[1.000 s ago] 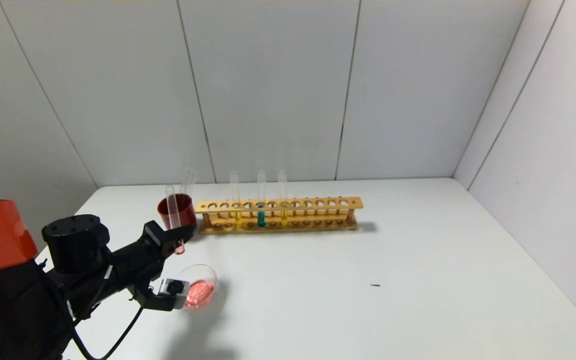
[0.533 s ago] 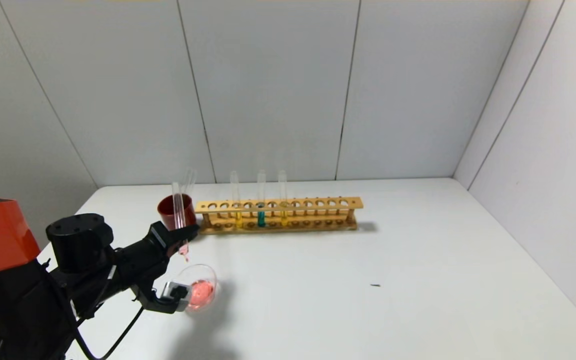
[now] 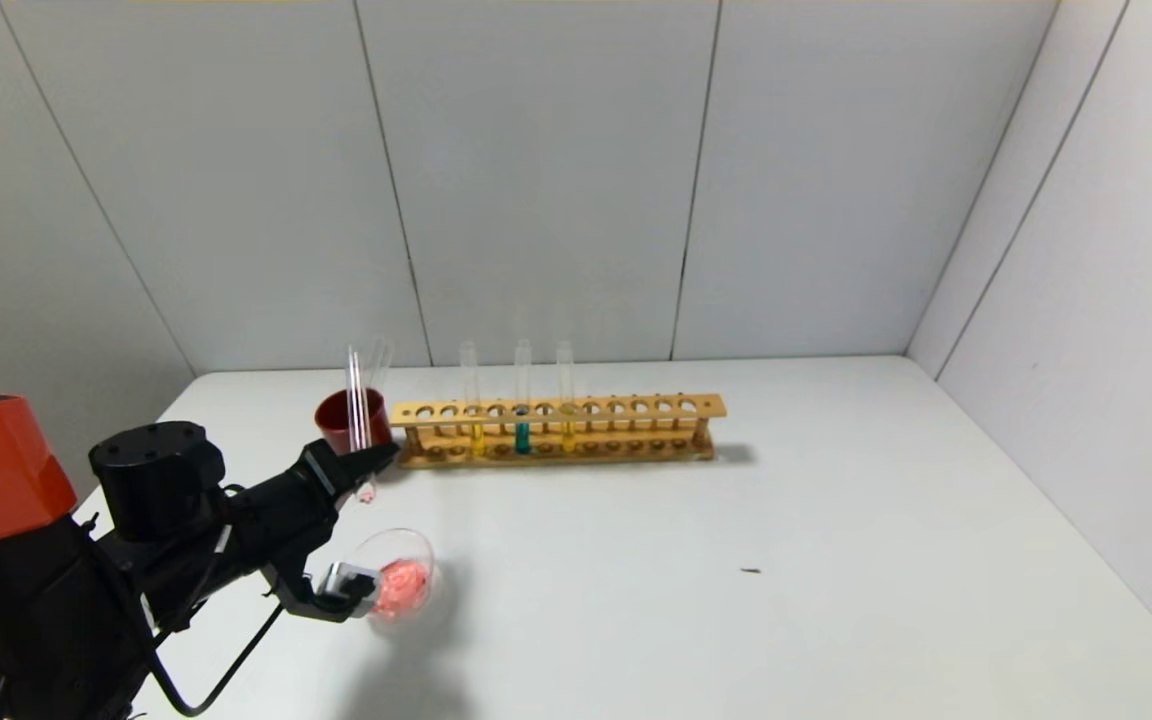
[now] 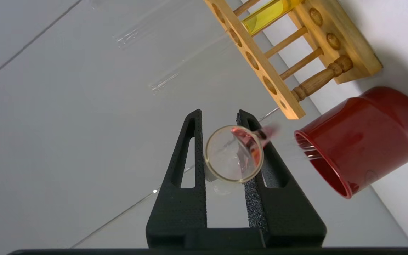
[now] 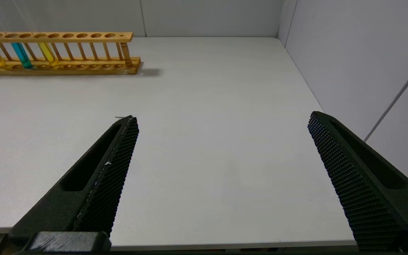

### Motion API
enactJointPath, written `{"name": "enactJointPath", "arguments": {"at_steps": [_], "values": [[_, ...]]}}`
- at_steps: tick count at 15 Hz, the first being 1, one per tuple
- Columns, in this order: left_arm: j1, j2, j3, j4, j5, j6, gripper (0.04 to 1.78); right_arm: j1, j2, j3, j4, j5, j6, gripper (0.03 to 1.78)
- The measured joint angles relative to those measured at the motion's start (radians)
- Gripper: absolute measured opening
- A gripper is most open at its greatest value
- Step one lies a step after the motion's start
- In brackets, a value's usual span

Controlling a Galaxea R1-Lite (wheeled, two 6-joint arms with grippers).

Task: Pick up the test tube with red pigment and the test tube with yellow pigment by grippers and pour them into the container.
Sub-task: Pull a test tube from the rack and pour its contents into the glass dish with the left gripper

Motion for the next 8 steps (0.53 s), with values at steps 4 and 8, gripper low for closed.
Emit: {"name": "enactJointPath", "arguments": {"at_steps": [4, 8], "values": [[-0.001, -0.019, -0.006, 0.000, 0.000, 0.074, 0.35, 0.000, 0.000, 0.000, 0.000, 0.000, 0.000, 1.75], [-0.001, -0.053, -0.024, 0.000, -0.002, 0.131, 0.35, 0.000, 0.000, 0.000, 0.000, 0.000, 0.000, 1.75]]}}
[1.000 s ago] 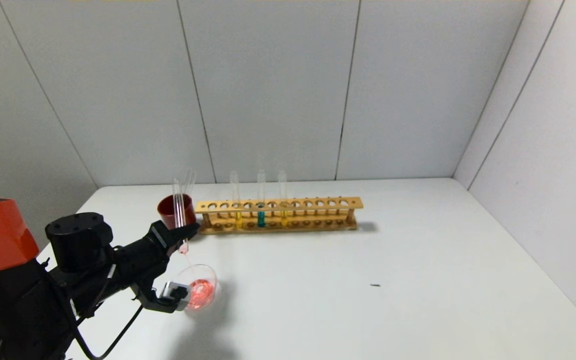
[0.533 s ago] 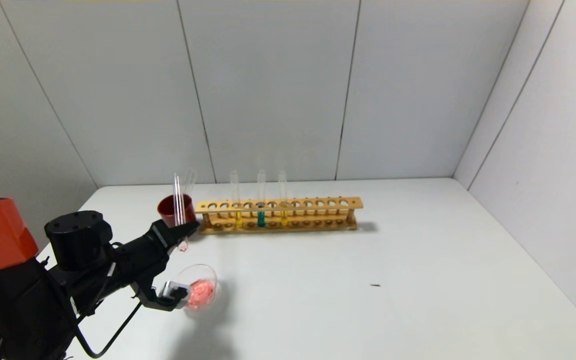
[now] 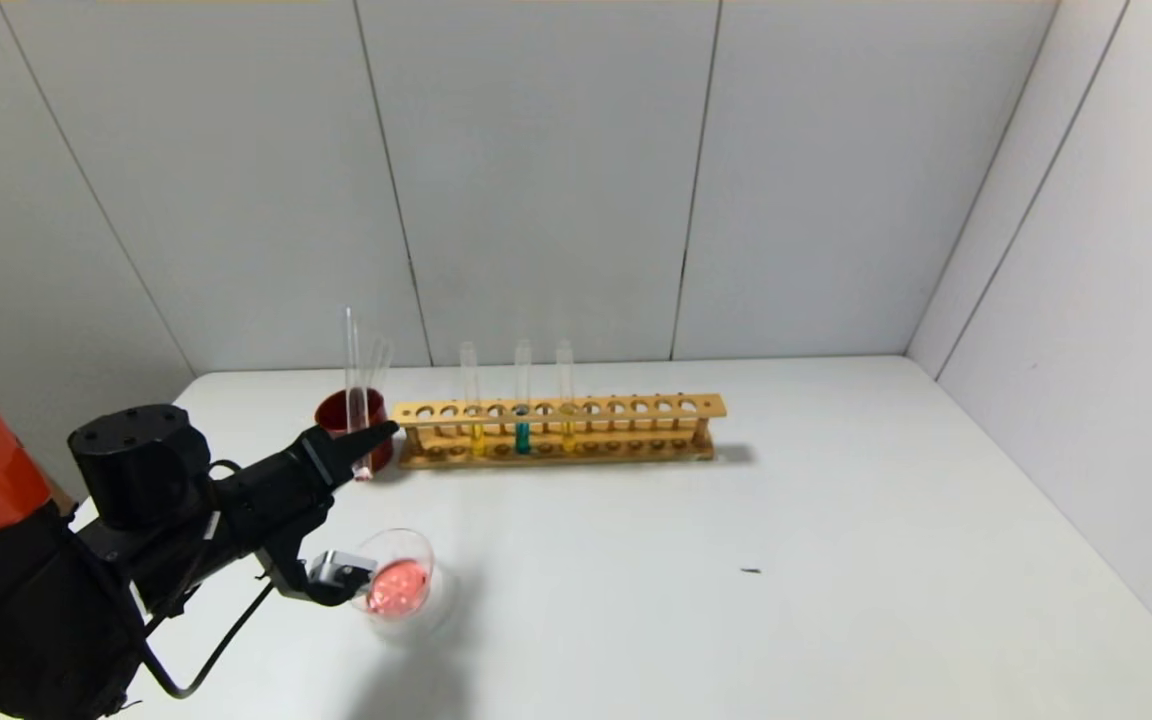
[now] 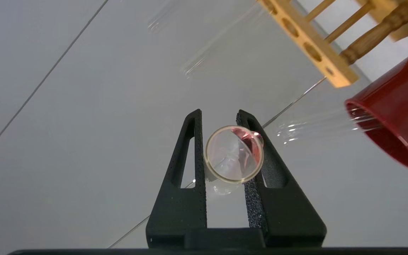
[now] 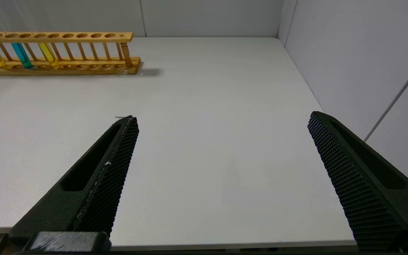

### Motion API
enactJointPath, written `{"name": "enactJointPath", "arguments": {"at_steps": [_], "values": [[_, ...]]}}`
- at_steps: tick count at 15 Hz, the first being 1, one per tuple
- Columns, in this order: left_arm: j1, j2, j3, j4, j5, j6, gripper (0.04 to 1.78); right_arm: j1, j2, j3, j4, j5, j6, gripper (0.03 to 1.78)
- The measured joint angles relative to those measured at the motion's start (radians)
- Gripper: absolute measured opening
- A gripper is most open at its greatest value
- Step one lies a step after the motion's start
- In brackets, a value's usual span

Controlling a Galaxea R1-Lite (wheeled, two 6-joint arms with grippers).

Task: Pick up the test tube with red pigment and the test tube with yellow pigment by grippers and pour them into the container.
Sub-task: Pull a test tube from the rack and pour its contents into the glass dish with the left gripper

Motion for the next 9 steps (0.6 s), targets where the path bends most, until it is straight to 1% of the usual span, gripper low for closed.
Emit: {"name": "enactJointPath", "arguments": {"at_steps": [9], "values": [[-0.007, -0.032, -0.001, 0.000, 0.001, 0.038, 0.35, 0.000, 0.000, 0.000, 0.000, 0.000, 0.000, 1.75]]}}
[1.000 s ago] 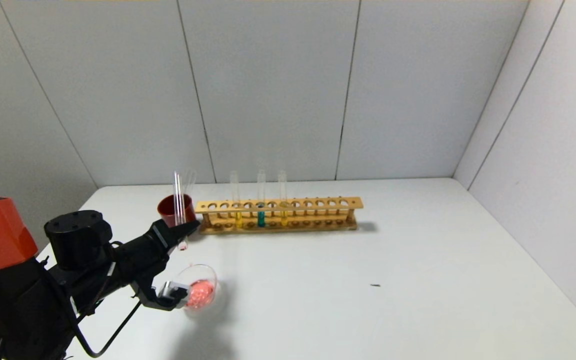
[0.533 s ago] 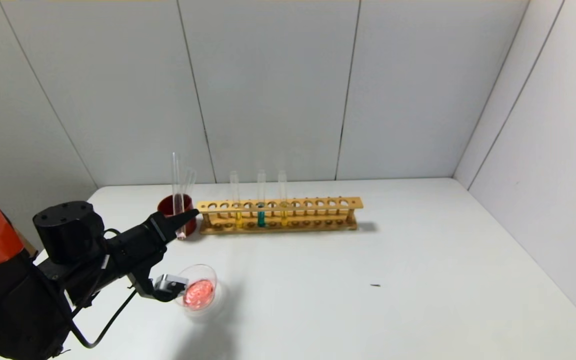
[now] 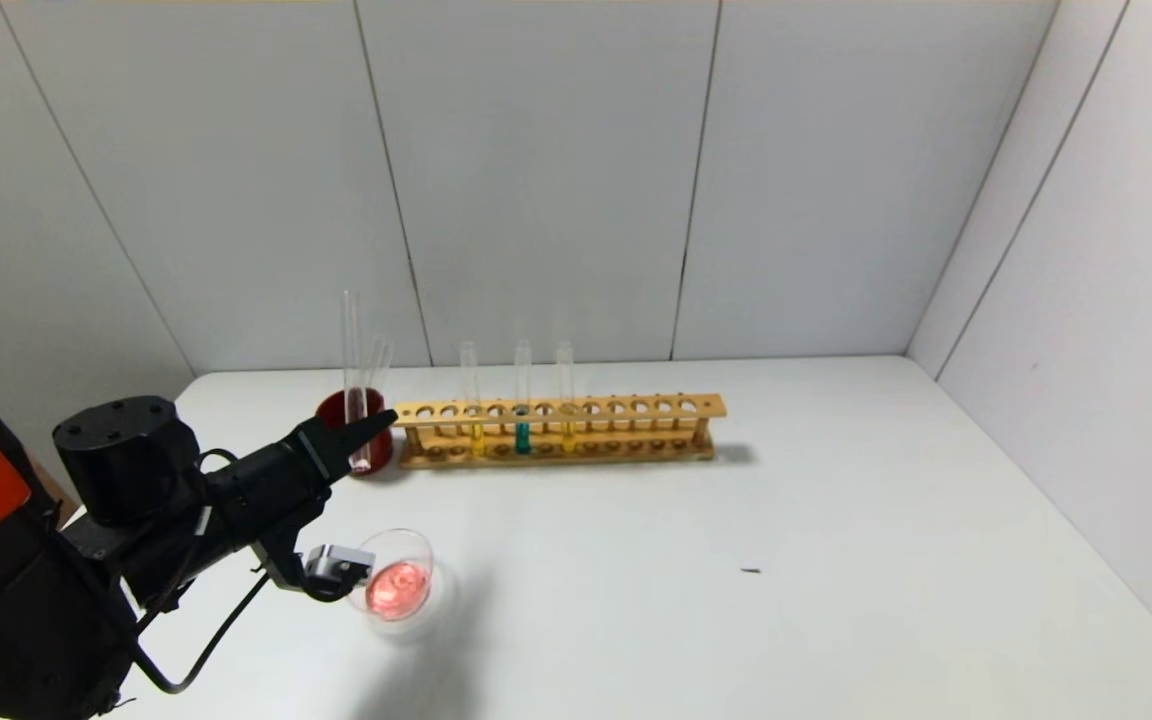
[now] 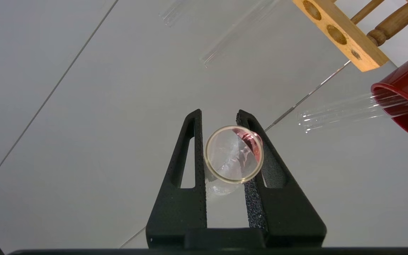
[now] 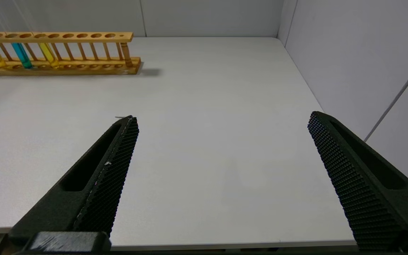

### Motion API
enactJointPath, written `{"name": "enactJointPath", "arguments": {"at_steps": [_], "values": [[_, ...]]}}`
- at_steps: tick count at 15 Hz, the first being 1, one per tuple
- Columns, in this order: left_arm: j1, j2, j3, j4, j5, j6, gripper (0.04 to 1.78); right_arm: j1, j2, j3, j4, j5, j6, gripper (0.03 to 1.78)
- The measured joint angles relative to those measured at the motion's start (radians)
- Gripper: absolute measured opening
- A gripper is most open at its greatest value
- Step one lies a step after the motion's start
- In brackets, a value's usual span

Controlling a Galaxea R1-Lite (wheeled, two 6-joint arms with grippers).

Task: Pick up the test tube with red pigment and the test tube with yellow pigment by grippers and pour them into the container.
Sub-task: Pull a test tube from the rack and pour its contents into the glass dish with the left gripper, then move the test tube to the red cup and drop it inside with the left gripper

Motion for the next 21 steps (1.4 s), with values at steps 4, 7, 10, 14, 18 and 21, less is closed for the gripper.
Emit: {"name": "enactJointPath", "arguments": {"at_steps": [4, 7, 10, 14, 18, 21], "values": [[-0.002, -0.012, -0.003, 0.000, 0.037, -0.063, 0.35, 0.000, 0.000, 0.000, 0.000, 0.000, 0.000, 1.75], [-0.026, -0.070, -0.021, 0.000, 0.217, -0.287, 0.35, 0.000, 0.000, 0.000, 0.000, 0.000, 0.000, 1.75], [-0.042, -0.127, -0.028, 0.001, 0.437, -0.593, 0.35, 0.000, 0.000, 0.000, 0.000, 0.000, 0.000, 1.75], [-0.068, -0.188, -0.124, 0.151, 0.734, -1.060, 0.35, 0.000, 0.000, 0.000, 0.000, 0.000, 0.000, 1.75], [-0.090, -0.258, -0.460, 0.526, 0.836, -1.513, 0.35, 0.000, 0.000, 0.000, 0.000, 0.000, 0.000, 1.75], [-0.082, -0.307, -0.720, 0.905, 0.739, -1.925, 0.35, 0.000, 0.000, 0.000, 0.000, 0.000, 0.000, 1.75]]}}
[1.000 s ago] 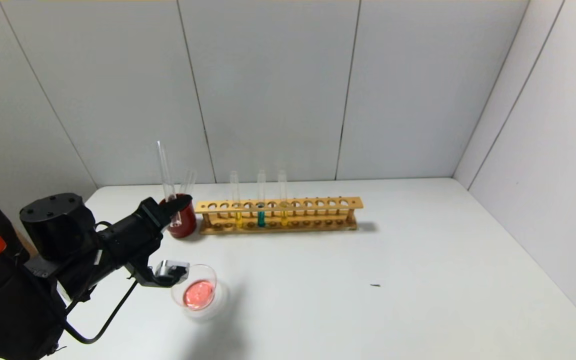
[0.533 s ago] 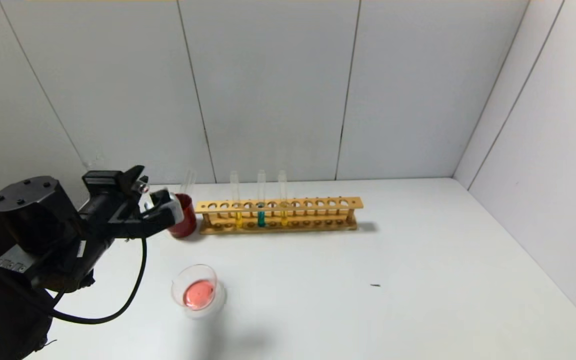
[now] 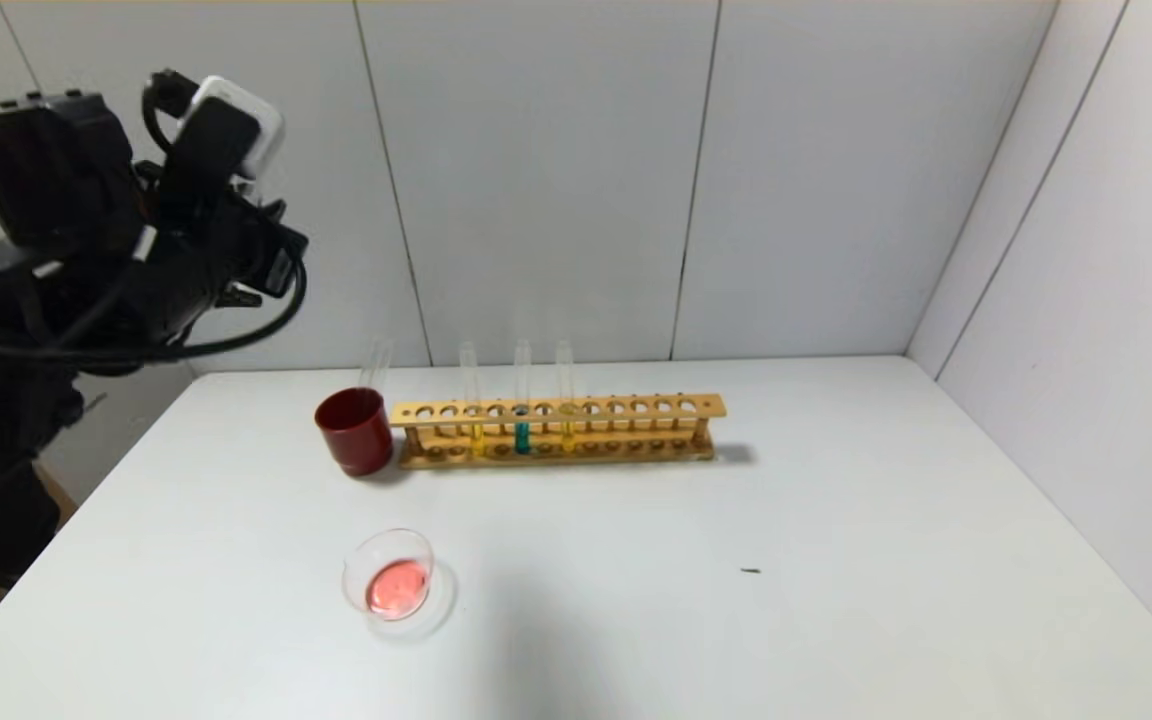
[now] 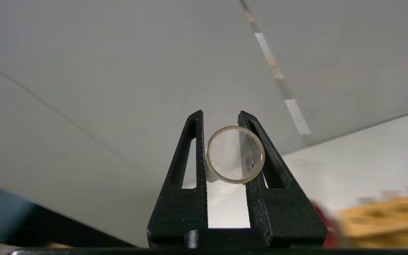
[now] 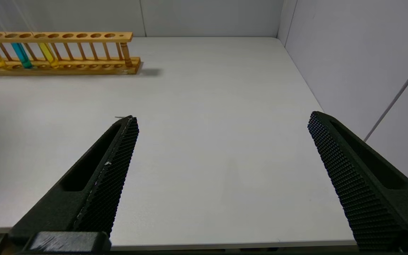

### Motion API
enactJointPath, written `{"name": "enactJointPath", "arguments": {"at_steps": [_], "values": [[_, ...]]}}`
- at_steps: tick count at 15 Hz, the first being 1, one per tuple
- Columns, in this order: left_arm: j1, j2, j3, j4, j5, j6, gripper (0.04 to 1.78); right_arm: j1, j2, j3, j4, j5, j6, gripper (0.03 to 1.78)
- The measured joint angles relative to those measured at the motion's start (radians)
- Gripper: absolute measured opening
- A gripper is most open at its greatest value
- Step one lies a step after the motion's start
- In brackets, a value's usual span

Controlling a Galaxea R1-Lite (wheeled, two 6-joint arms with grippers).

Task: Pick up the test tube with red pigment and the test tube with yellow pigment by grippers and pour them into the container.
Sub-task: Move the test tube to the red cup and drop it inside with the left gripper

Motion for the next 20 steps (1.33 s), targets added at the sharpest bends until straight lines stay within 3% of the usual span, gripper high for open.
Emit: {"name": "enactJointPath", "arguments": {"at_steps": [2, 5, 20], "values": [[0.027, -0.012, -0.032, 0.165, -0.064, -0.176, 0.35, 0.000, 0.000, 0.000, 0.000, 0.000, 0.000, 1.75], [0.040, 0.007, -0.032, 0.199, -0.151, -0.302, 0.35, 0.000, 0.000, 0.000, 0.000, 0.000, 0.000, 1.75], [0.088, 0.325, -0.067, 0.078, -0.157, -0.317, 0.35, 0.000, 0.000, 0.000, 0.000, 0.000, 0.000, 1.75]]}}
